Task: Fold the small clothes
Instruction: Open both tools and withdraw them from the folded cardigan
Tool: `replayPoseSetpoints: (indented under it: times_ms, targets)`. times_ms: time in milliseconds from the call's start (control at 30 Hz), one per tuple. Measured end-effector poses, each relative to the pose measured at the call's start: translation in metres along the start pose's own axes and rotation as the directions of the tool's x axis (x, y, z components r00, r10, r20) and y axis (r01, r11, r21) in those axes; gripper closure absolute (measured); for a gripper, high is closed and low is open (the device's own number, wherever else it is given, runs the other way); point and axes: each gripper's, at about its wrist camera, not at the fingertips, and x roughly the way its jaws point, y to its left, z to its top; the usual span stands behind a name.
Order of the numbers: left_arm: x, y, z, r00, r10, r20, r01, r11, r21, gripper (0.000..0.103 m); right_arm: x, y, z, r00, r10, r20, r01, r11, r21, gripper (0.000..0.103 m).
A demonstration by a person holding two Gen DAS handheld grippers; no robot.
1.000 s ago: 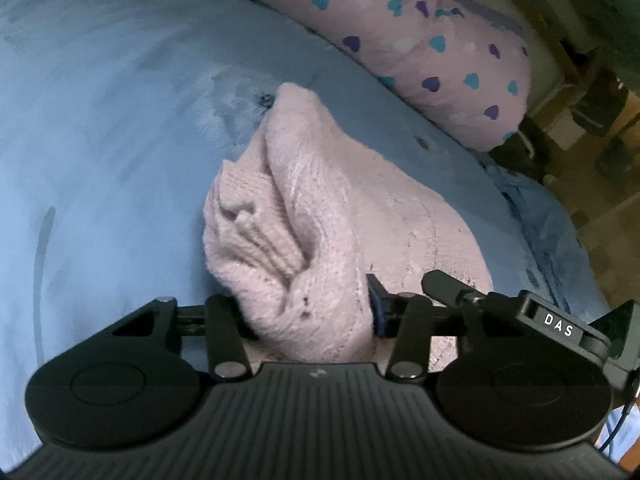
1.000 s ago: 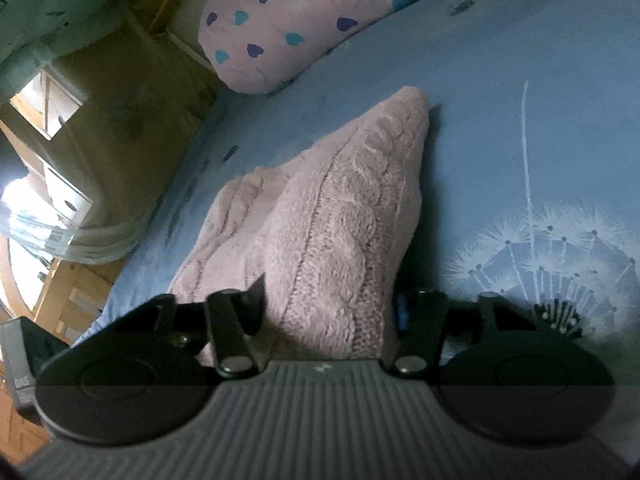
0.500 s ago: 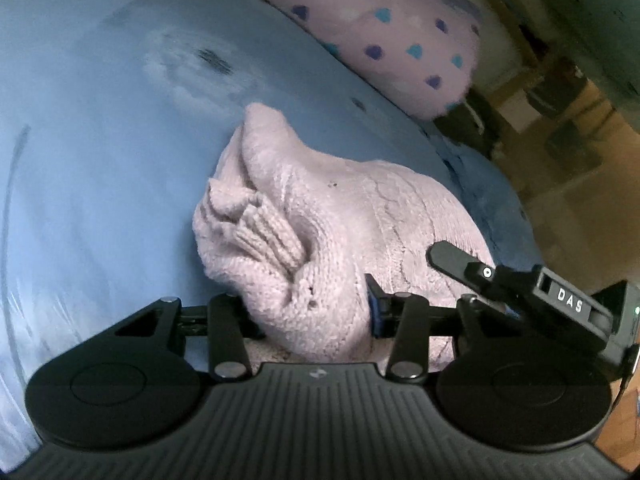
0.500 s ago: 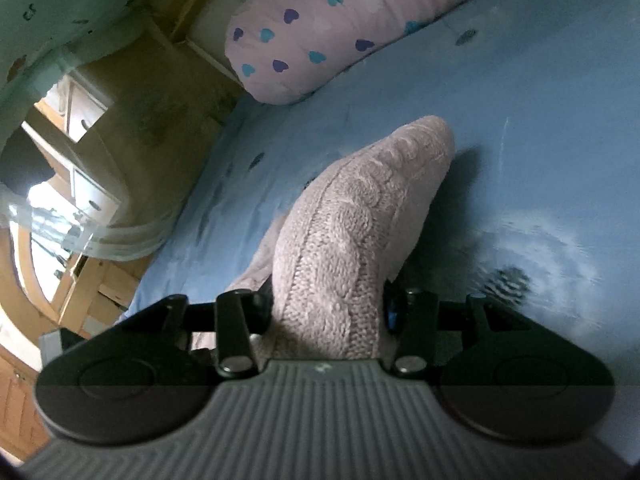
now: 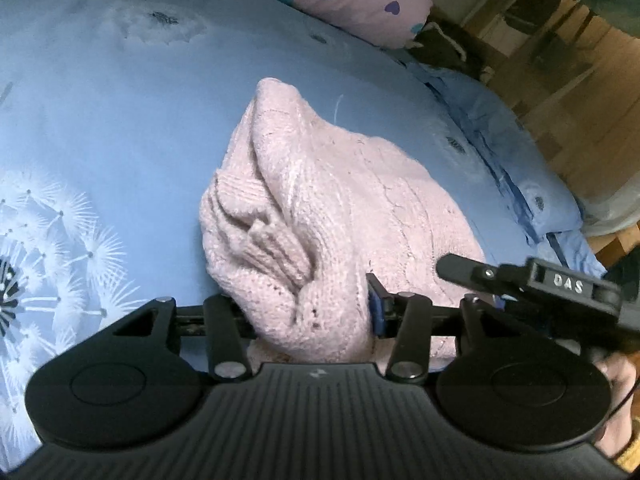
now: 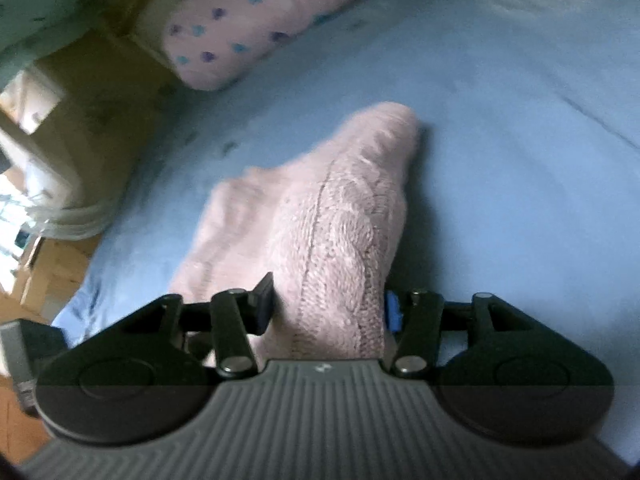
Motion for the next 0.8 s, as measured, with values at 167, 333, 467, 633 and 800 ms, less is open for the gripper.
replayPoseSetpoints:
  times_ms: [167,333,467,633,800]
  targets:
    - [-0.018,-0.005,-0.004,0.998,0.050,0.027,-0.050,0.999,0.010,0.047,-0.019,-0.006,-0.019,0.996,0.005,0.090,-0.006,1.000,0.015,0.045]
    - [-0.033,-0.008,-0.010,0.991,0.114,0.072,-0.119,0.991,0.068,0.044,-0.050,0.002,-0.040,0.979,-0.018,0.203,0.028,0.999,-0.044,0.046]
    - [-0.028,-0.003,-0.015,0.984,0.163,0.068,-0.169,0.981,0.094,0.037,-0.049,0.008,-0.055,0.965,-0.084,0.249,0.110,0.990,-0.093,0.046]
    - [-0.023,0.003,-0.020,0.977,0.199,0.079,-0.205,0.976,0.078,0.026,-0.029,-0.007,-0.073,0.963,-0.116,0.242,0.151,0.980,-0.133,0.044]
    - [-0.038,-0.021,-0.033,0.960,0.247,0.134,-0.268,0.949,0.167,0.026,-0.040,0.002,-0.073,0.955,-0.137,0.262,0.183,0.970,-0.160,0.043]
